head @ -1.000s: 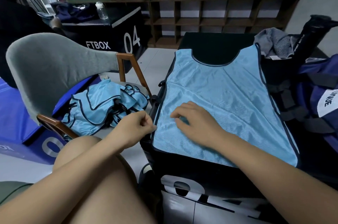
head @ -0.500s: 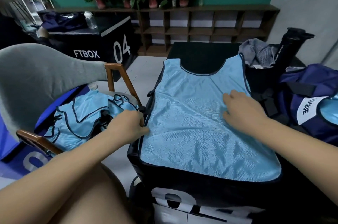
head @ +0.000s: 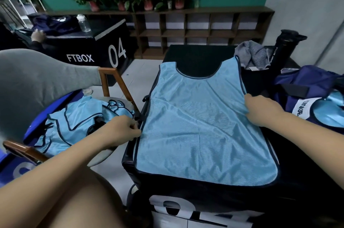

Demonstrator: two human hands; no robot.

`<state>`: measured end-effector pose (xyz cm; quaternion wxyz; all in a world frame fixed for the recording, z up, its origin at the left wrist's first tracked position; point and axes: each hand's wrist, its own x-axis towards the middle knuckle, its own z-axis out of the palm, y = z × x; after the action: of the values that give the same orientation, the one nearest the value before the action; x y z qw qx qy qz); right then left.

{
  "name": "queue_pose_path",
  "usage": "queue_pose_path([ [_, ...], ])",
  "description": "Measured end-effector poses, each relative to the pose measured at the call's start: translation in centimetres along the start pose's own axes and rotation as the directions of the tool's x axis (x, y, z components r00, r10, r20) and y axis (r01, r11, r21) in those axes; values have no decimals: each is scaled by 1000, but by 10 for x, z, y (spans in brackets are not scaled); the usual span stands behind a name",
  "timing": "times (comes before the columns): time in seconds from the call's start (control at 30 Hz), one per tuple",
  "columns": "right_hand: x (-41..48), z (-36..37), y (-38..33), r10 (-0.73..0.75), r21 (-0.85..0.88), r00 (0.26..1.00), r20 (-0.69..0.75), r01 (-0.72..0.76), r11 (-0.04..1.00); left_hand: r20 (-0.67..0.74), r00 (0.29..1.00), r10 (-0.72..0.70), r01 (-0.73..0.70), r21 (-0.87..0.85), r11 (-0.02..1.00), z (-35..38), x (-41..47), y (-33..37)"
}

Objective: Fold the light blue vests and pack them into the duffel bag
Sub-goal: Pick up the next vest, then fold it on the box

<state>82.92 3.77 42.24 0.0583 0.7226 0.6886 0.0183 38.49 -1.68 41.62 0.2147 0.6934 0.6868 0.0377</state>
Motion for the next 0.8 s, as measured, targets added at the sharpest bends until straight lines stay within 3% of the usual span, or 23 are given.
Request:
queue_pose_path([
  [0.13,7,-9,5,-18,-16,999,41,19,1000,66,998,13,-19,93,996,-10,13,-1],
  [0.23,24,-21,5,-36,23,999,-11,37,999,-25,997,66,-62,136,989,-33,35,11],
  [0.47,115,-47,8,-68,159,996,-62,77,984,-225,964,143,-148,-3,989,-74,135,64],
  [0.8,250,-45,24,35,195,979,-201,5,981,-297,933,201,-217,-21,976,-68,301,84],
])
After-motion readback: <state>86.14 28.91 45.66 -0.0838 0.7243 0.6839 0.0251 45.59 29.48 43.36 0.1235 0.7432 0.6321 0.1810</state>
